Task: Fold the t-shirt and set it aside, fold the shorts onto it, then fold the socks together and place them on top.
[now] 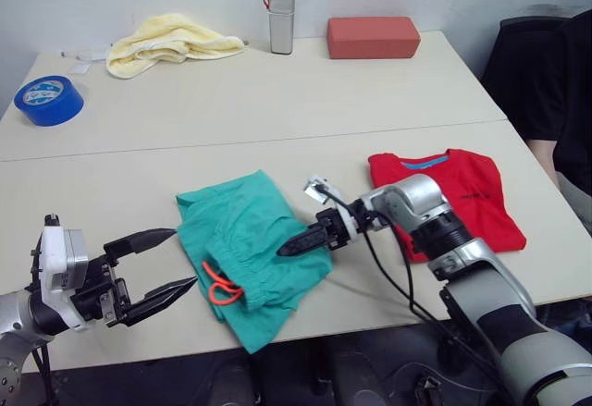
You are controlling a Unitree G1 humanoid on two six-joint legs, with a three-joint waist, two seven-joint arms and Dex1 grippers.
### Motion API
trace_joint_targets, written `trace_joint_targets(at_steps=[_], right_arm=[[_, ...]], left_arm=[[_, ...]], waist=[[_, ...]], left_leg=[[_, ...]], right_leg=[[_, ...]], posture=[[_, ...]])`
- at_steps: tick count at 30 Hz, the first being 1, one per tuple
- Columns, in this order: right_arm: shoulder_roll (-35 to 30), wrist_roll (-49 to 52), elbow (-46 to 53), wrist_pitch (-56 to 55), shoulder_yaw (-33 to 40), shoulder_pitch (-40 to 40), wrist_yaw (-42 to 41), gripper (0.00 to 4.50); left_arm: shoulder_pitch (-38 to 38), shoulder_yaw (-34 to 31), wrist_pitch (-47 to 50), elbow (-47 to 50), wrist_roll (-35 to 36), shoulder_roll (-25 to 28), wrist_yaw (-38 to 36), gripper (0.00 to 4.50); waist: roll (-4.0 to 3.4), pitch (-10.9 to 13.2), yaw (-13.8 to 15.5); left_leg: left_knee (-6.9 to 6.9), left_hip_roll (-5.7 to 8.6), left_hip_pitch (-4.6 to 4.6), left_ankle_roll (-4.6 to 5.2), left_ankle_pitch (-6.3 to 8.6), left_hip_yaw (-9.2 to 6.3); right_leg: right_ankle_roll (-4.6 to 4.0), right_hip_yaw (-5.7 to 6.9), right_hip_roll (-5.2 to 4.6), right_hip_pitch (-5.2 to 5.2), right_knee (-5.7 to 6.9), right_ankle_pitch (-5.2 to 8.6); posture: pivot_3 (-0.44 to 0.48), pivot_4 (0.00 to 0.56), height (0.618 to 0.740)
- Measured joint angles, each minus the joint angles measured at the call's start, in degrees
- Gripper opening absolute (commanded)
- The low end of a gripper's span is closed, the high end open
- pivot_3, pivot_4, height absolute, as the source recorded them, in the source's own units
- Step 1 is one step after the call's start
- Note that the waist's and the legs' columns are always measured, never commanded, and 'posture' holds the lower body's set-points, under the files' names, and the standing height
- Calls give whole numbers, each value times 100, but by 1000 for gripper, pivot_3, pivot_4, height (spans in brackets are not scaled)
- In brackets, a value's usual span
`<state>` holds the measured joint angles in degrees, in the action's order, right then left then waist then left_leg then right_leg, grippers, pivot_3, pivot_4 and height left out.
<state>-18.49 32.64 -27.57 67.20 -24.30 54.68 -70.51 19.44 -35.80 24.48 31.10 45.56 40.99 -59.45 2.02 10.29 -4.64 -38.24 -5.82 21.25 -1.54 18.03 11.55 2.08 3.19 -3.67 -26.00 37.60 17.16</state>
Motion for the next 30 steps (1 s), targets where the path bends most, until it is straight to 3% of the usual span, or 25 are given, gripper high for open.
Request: trace_joint_targets(at_steps=[3,8,13,22,30], right_arm=[[359,-24,-150,148,320,-26,455,3570],[824,29,-327,561,1231,-241,1368,1814],[913,439,254,735,2034,-665,1629,108],[476,1884,1636,1521,4208,-833,2175,46],[60,3042,2756,1709,6515,-1130,4073,46]], left_arm=[[-5,173,-149,0,-89,-5,-18,4500],[-22,472,-289,-11,-217,-5,-77,4500],[-248,658,-400,-192,-328,10,-83,4500],[-835,1022,-406,-541,-348,-18,-18,4500],[-1826,1671,-452,-963,-380,-392,234,4500]], waist=[[5,-5,-23],[4,-4,-46],[7,-6,-27],[6,-5,-9],[3,-3,-37]], left_leg=[[6,0,-2,-8,-2,0],[15,-2,8,-18,-3,3],[15,1,9,-15,-5,4],[18,3,27,-13,-5,3],[19,7,25,-12,-7,7]], right_leg=[[-3,3,4,0,0,0],[-9,2,10,-20,0,3],[-7,1,9,-19,0,2],[-5,1,10,-34,-3,1],[2,-10,16,-34,-6,-3]], posture=[[0,150,740],[0,150,740],[0,150,740],[0,150,740],[0,150,740]])
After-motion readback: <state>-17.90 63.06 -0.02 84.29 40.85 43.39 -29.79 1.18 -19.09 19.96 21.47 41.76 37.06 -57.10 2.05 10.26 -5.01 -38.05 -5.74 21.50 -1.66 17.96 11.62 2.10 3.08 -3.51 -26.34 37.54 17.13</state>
